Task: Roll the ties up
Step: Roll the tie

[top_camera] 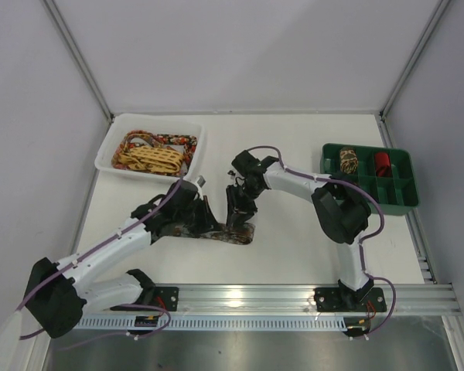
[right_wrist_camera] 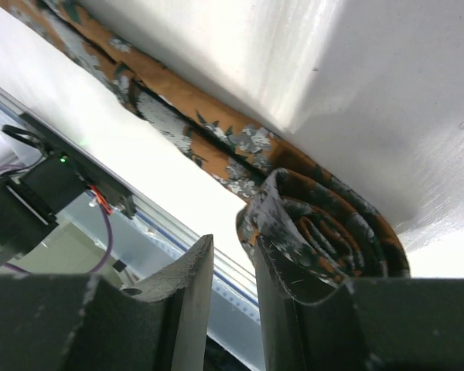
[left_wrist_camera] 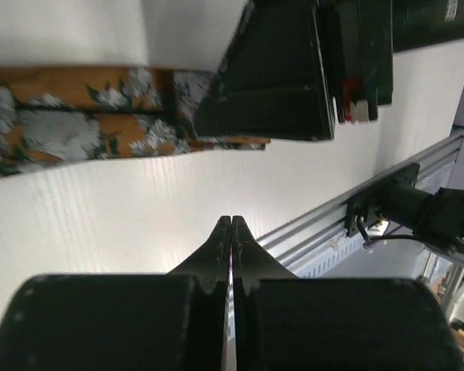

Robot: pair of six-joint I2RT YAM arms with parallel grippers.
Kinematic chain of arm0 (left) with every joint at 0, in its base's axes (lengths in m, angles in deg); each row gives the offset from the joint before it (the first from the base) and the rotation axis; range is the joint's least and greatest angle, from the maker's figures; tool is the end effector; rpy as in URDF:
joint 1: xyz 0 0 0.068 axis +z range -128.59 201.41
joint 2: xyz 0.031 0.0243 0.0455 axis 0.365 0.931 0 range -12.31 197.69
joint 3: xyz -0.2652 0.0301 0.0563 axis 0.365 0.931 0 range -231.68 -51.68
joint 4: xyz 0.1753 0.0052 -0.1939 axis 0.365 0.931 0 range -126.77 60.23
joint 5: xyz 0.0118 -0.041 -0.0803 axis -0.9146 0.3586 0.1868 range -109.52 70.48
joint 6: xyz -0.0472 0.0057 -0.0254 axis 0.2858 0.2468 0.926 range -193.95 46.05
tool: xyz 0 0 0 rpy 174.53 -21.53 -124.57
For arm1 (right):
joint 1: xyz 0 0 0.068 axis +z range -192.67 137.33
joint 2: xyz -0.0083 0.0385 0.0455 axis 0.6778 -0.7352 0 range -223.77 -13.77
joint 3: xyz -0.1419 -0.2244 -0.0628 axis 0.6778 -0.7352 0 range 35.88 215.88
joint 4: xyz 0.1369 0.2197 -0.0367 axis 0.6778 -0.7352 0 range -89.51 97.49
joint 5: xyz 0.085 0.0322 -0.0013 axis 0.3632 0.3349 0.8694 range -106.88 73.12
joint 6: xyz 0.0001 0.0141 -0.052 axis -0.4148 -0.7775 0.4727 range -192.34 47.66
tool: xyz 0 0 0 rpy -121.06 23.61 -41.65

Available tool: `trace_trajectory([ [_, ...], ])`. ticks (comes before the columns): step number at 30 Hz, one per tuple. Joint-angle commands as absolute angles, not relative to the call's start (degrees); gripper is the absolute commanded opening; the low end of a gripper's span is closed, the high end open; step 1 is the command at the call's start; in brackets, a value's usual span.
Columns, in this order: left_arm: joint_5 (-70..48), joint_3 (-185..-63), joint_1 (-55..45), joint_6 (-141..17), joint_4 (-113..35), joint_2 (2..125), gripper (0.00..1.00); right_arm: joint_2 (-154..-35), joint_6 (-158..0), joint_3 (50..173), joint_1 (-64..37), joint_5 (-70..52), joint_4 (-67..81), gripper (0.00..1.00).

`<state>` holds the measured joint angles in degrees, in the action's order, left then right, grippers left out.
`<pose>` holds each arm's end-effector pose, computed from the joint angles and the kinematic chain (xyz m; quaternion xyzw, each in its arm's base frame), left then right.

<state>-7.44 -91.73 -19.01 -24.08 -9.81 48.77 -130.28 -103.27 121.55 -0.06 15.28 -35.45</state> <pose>0.1592 -0.1453 0.2317 -0.0389 0.9283 -0.3219 0.1819 0.2876 0.2902 0.1756 0.1357 -0.9423 -0.3008 0.0557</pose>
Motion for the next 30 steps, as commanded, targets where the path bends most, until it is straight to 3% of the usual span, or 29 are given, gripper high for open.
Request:
trace_trajectory([
  [1,-8.3,-96.2,-14.8,-33.0,-7.3,49.8,0.00,-126.4,-105.9,124.6,-0.3,15.8,-34.9,0.34],
  [7,-3.6,-99.8,-7.1,-36.1,-9.3,55.1,0.00,-122.0,-107.8,125.2,-0.6,11.1,-36.8,0.41],
  [12,3.7,-108.1,-5.7,-40.4,-11.5,69.6,0.01,-115.6,-110.6,120.9,-0.9,4.4,-37.6,0.43],
  [17,7.1,-117.6,-5.7,-44.8,-9.3,81.5,0.01,-103.3,-116.0,103.1,2.5,-5.2,-28.6,0.36],
  [21,6.5,-125.5,-5.8,-48.0,-5.1,87.7,0.01,-96.4,-119.6,90.8,11.8,-15.5,-15.1,0.21],
  [25,4.1,-131.2,-7.6,-50.6,0.7,94.8,0.01,-95.2,-123.9,84.1,20.2,-25.3,-6.6,0.00],
  [30,0.0,-133.2,-10.8,-52.0,5.2,97.2,0.01,-97.7,-129.1,80.4,26.3,-37.6,-2.3,0.00],
])
